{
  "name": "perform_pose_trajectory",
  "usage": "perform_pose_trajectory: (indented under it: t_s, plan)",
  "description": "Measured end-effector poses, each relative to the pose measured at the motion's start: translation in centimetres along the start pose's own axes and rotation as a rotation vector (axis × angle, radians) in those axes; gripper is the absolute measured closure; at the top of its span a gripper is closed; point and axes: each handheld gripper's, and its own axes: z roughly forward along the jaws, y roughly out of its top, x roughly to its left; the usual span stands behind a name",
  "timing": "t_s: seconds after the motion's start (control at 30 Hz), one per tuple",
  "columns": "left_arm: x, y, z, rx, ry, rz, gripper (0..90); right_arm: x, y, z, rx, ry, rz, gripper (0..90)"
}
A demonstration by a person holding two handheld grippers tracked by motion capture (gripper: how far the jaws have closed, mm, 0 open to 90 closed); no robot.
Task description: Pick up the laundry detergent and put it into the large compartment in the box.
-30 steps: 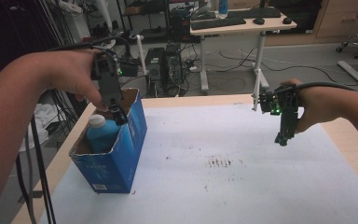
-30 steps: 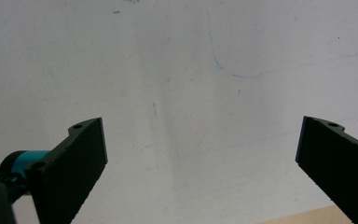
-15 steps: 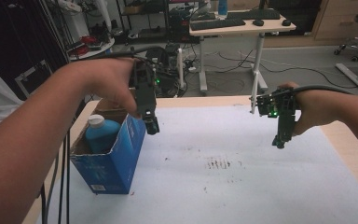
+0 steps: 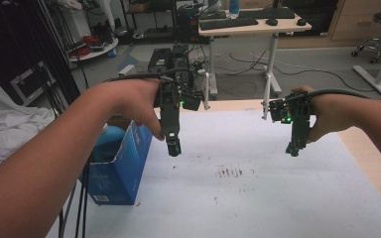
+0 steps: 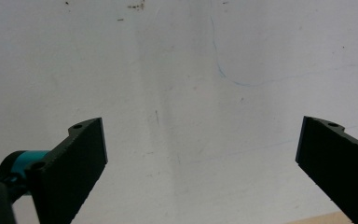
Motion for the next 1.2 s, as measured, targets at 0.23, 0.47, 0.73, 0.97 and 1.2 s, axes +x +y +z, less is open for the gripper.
perform_pose_trajectory:
  t_s: [0.23,0.47,0.73,0.97,1.2]
  plan:
    - [-0.1,0.3,0.1,0.001,0.001,0.002,3.1,0.1,-0.2,-0.8,-0.025,-0.013,0.007,0.9]
    - [-0.3,0.2,-0.2,0.002,0.003,0.001,3.1,-0.1,-0.8,-1.1,-0.035,-0.018,0.009,0.9]
    - [-0.5,-0.1,-0.5,0.008,0.001,0.007,3.1,0.0,-0.7,-1.1,-0.028,-0.017,0.018,0.9]
    - [-0.5,-0.3,-0.4,0.011,0.002,0.001,3.0,0.0,-0.3,-0.9,-0.011,-0.018,-0.008,0.9]
    - [-0.5,-0.4,-0.4,0.019,-0.003,-0.001,3.1,0.1,-0.3,-0.9,-0.01,-0.019,-0.001,0.9]
